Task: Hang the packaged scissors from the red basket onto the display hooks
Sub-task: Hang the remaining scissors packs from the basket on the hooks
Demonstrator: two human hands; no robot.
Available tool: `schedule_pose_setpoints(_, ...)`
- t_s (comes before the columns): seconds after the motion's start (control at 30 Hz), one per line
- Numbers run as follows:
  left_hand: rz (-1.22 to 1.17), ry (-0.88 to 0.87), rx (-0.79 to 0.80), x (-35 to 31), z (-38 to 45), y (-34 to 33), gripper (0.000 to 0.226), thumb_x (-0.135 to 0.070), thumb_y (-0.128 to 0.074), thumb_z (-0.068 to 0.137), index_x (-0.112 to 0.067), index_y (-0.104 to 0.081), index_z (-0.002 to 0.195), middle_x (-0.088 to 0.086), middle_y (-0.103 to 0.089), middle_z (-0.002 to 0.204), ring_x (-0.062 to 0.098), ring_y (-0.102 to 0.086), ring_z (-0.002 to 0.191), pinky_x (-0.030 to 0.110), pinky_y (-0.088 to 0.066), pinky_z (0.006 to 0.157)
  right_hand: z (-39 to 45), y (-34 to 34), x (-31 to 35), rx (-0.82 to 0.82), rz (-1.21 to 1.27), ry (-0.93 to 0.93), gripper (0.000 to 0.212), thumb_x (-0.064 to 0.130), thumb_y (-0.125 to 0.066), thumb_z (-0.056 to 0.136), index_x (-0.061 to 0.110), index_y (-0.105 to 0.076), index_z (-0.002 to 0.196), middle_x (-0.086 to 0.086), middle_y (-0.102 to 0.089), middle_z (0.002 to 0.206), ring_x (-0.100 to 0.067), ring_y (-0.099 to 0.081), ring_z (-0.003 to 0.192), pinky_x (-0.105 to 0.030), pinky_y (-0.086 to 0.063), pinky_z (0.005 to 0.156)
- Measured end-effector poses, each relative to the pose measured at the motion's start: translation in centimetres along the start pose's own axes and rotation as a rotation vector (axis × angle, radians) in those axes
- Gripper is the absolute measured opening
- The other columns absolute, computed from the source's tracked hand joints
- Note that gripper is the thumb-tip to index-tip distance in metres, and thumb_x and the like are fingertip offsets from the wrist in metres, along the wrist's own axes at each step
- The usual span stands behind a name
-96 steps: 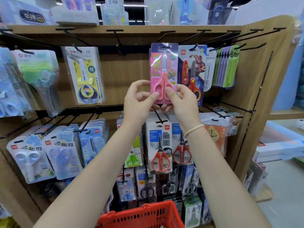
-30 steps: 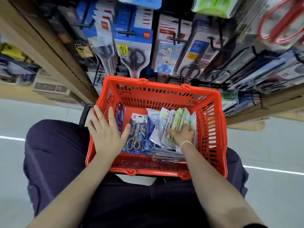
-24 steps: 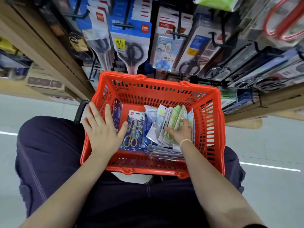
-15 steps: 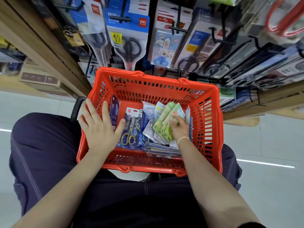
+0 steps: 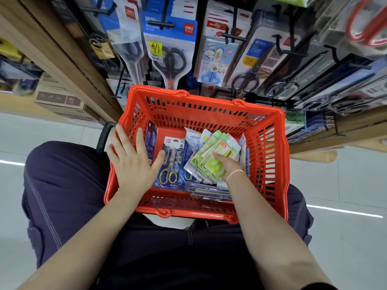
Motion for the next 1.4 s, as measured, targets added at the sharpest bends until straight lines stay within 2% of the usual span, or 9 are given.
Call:
schedule_pose_setpoints(0.13, 0.005, -0.005, 0.018, 0.0, 0.1, -0.1, 0.083, -0.067, -0.037, 0.097, -0.005, -0.040, 0.152, 0.039, -0.021, 0.160, 0.057, -0.027, 0.145, 0.067, -0.027, 0.107, -1.2, -0.7, 0.3, 0.010, 0.008, 0.055, 0.095, 0.021, -0.086, 0.080, 0.003, -0.029, 0.154, -0.008, -0.045, 0.151, -0.032, -0.047, 0.136, -0.048, -0.040, 0.103)
schedule_pose_setpoints(0.5, -0.073, 0.033, 0.105, -0.2, 0.2, 0.7, 0.088, -0.069, -0.038, 0.093, -0.003, -0.042, 0.150, 0.040, -0.026, 0.157, 0.058, -0.028, 0.144, 0.067, -0.027, 0.110, -6.6, -3.0, 2.5, 0.205, -0.018, 0.252, 0.101, 0.018, -0.089, 0.075, 0.012, -0.029, 0.156, -0.006, -0.044, 0.153, -0.027, -0.043, 0.139, -0.050, -0.034, 0.113)
schedule_pose_setpoints(0.6, -0.308, 0.011, 0.116, -1.6, 0.6, 2.9, 0.095, -0.068, -0.045, 0.090, 0.000, -0.034, 0.154, 0.034, -0.028, 0.159, 0.051, -0.023, 0.150, 0.063, -0.019, 0.120, -10.7, -3.7, 4.5, 0.412, -0.054, 0.313, 0.062, 0.009, -0.082, 0.081, 0.012, -0.053, 0.135, -0.003, -0.061, 0.130, -0.022, -0.057, 0.120, -0.044, -0.045, 0.101)
schedule_pose_setpoints(0.7, -0.836, 0.022, 0.424, -5.0, 1.3, 4.7, 0.100, -0.069, -0.061, 0.089, -0.014, -0.021, 0.162, 0.010, -0.040, 0.159, 0.025, -0.035, 0.148, 0.044, -0.029, 0.121, -14.8, -4.0, 6.4, 0.564, -0.056, 0.435, 0.048, 0.003, -0.082, 0.078, 0.008, -0.067, 0.123, -0.014, -0.073, 0.118, -0.033, -0.069, 0.112, -0.048, -0.055, 0.097)
schedule_pose_setpoints(0.8, -1.236, 0.180, 0.699, -7.8, 1.5, 7.1, 0.096, -0.080, -0.070, 0.069, -0.027, -0.050, 0.147, -0.005, -0.066, 0.135, 0.015, -0.063, 0.125, 0.044, -0.047, 0.110, -18.7, -3.8, 7.9, 0.626, -0.026, 0.540, 0.041, 0.002, -0.075, 0.085, 0.005, -0.066, 0.124, -0.017, -0.073, 0.118, -0.035, -0.069, 0.111, -0.047, -0.056, 0.097)
schedule_pose_setpoints(0.9, -1.425, 0.131, 0.764, -9.7, 1.2, 9.9, 0.057, -0.049, -0.079, 0.082, -0.031, -0.062, 0.133, -0.008, -0.073, 0.126, 0.015, -0.068, 0.119, 0.042, -0.050, 0.106, -22.3, -3.4, 9.3, 0.662, 0.024, 0.632, 0.039, 0.007, -0.075, 0.085, 0.001, -0.067, 0.123, -0.019, -0.072, 0.118, -0.036, -0.069, 0.111, -0.048, -0.055, 0.098)
schedule_pose_setpoints(1.1, -1.635, 0.125, 0.626, -9.7, 2.6, 17.8, 0.036, -0.024, -0.067, 0.091, -0.022, -0.065, 0.128, -0.002, -0.077, 0.117, 0.018, -0.073, 0.108, 0.028, -0.057, 0.085, -29.1, -2.0, 13.1, 0.531, -0.035, 0.901, 0.051, 0.042, -0.084, 0.077, 0.021, -0.070, 0.121, -0.003, -0.075, 0.118, -0.025, -0.070, 0.112, -0.053, -0.051, 0.104)
schedule_pose_setpoints(1.23, -1.735, 0.119, 0.443, -9.0, 4.3, 22.5, 0.049, -0.026, -0.073, 0.078, -0.016, -0.067, 0.126, 0.005, -0.076, 0.118, 0.025, -0.071, 0.113, 0.041, -0.054, 0.099, -34.3, -1.7, 15.6, 0.528, -0.035, 1.067, 0.041, 0.027, -0.077, 0.088, 0.019, -0.065, 0.126, -0.001, -0.074, 0.119, -0.022, -0.070, 0.111, -0.051, -0.053, 0.101)
schedule_pose_setpoints(1.4, -1.849, 0.176, 0.179, -7.0, 7.1, 27.2, 0.031, -0.012, -0.067, 0.095, -0.010, -0.066, 0.126, 0.015, -0.076, 0.114, 0.032, -0.074, 0.100, 0.046, -0.058, 0.088, -40.0, -3.0, 18.4, 0.533, -0.086, 1.216, 0.035, 0.023, -0.081, 0.085, 0.023, -0.067, 0.117, 0.000, -0.076, 0.113, -0.022, -0.072, 0.106, -0.046, -0.056, 0.095)
Point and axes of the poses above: each hand's wrist, its own z-axis towards the middle knuckle, its own y-axis out of the back of the hand, x = y × z, the point moved 6 cm from there along z, towards the middle knuckle
